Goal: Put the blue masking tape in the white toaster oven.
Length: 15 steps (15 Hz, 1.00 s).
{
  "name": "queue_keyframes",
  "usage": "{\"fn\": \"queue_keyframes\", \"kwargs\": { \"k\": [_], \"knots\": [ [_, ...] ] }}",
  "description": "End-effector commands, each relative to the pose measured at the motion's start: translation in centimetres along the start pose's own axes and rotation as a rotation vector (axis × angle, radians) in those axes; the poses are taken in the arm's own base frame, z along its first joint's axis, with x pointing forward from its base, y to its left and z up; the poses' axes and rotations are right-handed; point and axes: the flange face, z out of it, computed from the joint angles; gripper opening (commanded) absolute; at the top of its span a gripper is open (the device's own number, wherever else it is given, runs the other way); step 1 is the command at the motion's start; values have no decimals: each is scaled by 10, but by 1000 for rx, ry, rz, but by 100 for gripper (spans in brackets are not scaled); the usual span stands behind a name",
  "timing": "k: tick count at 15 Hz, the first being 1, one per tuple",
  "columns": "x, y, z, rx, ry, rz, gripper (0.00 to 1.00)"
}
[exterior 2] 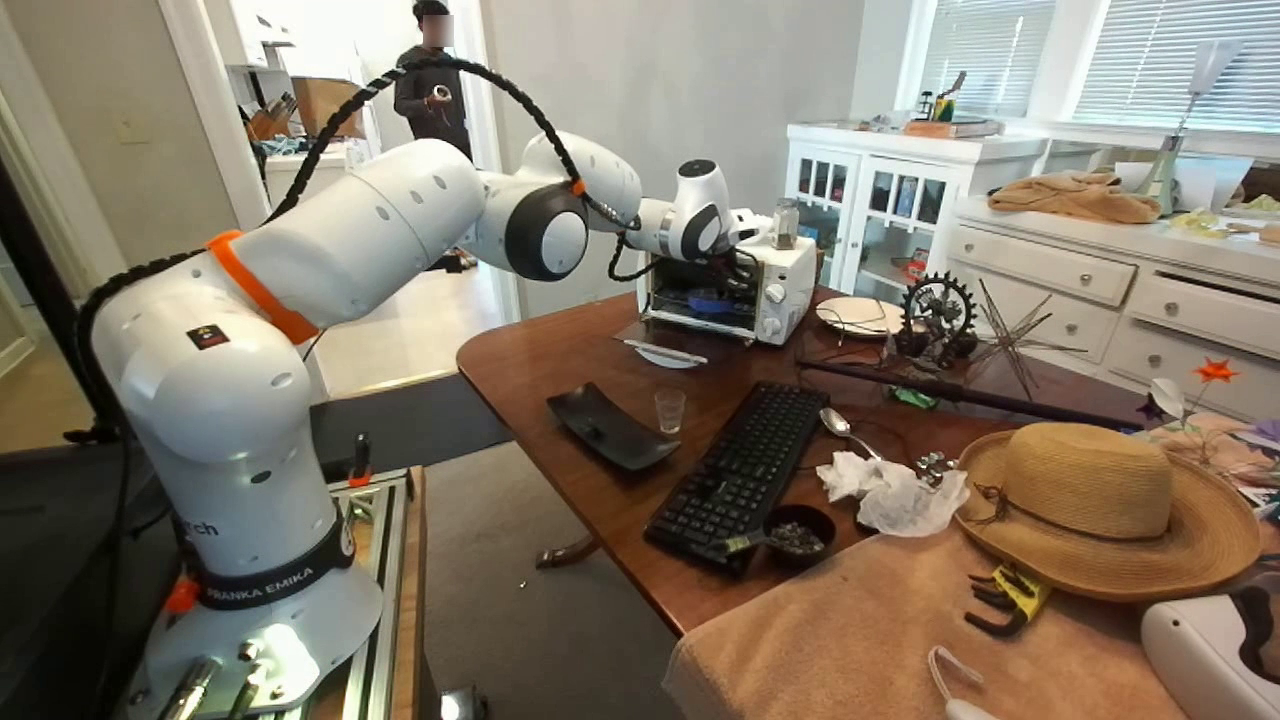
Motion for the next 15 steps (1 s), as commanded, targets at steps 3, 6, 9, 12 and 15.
{"fn": "queue_keyframes", "kwargs": {
  "k": [3,6,9,12,15],
  "knots": [
    [10,-8,-2,4,25,-11,89],
    [13,-11,-10,-1,46,-5,100],
    [17,-14,-25,9,66,55,100],
    [20,-20,-41,23,91,90,100],
    [17,-32,-58,109,45,116,100]
  ]
}}
